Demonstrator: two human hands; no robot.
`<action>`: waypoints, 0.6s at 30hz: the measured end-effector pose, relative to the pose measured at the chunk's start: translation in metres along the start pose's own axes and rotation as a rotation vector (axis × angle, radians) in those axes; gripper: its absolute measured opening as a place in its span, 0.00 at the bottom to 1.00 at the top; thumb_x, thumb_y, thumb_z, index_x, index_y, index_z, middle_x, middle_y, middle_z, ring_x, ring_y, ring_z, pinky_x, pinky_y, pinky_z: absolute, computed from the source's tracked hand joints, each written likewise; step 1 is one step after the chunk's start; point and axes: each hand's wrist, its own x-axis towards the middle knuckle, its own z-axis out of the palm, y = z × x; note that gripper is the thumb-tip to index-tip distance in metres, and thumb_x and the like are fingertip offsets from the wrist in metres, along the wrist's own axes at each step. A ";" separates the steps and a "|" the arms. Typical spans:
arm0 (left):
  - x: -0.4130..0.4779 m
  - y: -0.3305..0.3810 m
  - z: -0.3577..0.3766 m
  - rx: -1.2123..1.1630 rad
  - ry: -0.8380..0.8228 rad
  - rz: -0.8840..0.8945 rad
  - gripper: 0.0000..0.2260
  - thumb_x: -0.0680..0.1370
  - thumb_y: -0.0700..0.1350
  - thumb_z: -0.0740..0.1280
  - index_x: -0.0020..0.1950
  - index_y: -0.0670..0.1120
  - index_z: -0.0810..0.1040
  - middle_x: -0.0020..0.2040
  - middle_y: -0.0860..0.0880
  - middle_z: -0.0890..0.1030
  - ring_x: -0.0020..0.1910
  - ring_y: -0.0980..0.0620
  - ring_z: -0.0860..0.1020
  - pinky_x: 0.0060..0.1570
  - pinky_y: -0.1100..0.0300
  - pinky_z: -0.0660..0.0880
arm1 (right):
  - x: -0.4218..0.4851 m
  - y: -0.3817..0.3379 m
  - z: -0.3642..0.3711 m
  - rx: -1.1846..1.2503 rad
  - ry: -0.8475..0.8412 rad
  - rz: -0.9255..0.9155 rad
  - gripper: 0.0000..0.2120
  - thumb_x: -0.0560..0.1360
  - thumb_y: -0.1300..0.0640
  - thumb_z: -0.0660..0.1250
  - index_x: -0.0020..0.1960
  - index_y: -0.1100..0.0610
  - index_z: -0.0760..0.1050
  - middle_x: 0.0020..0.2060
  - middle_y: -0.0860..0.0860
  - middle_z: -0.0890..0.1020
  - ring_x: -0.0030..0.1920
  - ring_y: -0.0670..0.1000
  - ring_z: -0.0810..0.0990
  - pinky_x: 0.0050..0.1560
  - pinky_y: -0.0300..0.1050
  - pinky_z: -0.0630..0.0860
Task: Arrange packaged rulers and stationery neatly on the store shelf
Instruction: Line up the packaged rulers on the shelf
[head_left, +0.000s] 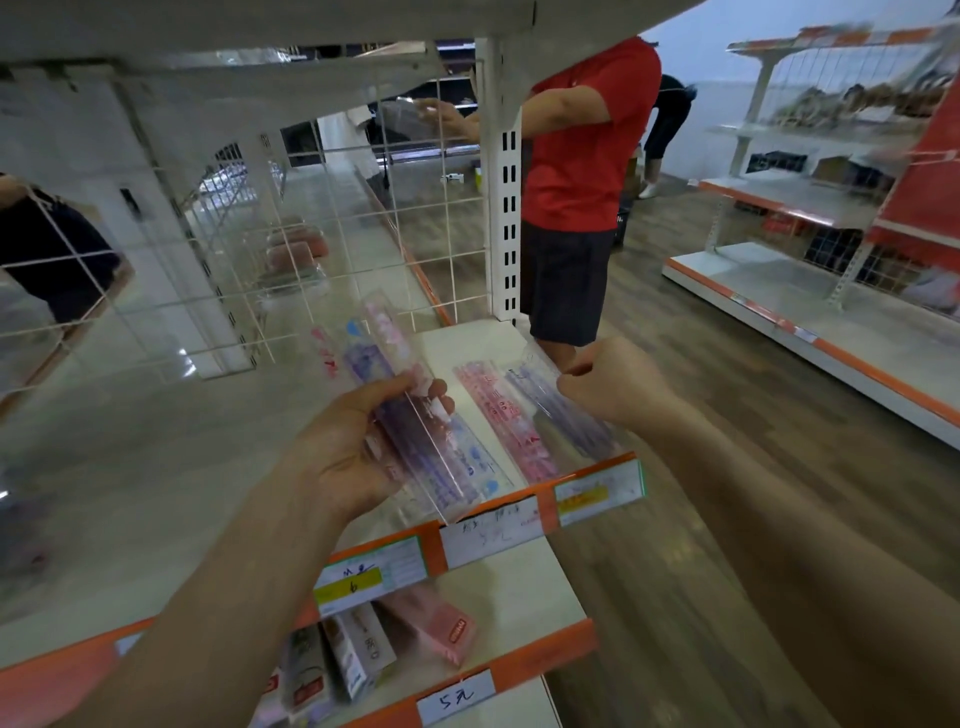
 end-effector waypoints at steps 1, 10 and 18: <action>0.000 -0.001 0.000 0.004 -0.003 -0.001 0.04 0.76 0.39 0.65 0.44 0.40 0.80 0.35 0.43 0.83 0.32 0.49 0.83 0.38 0.52 0.80 | -0.001 -0.002 0.000 -0.057 0.038 -0.026 0.08 0.71 0.59 0.64 0.39 0.58 0.81 0.36 0.56 0.82 0.36 0.54 0.80 0.36 0.48 0.78; 0.003 -0.004 0.002 -0.008 -0.047 -0.006 0.04 0.64 0.38 0.68 0.37 0.39 0.82 0.38 0.42 0.83 0.37 0.46 0.81 0.34 0.54 0.81 | -0.011 -0.020 0.008 -0.422 -0.040 -0.197 0.10 0.77 0.54 0.63 0.54 0.58 0.77 0.44 0.52 0.79 0.40 0.52 0.74 0.38 0.44 0.71; 0.001 -0.005 0.001 0.003 -0.044 -0.013 0.06 0.68 0.38 0.68 0.44 0.40 0.80 0.37 0.43 0.83 0.35 0.47 0.81 0.36 0.53 0.81 | -0.011 -0.006 0.004 -0.372 -0.088 -0.121 0.14 0.75 0.44 0.64 0.53 0.53 0.79 0.44 0.49 0.81 0.42 0.50 0.79 0.45 0.48 0.79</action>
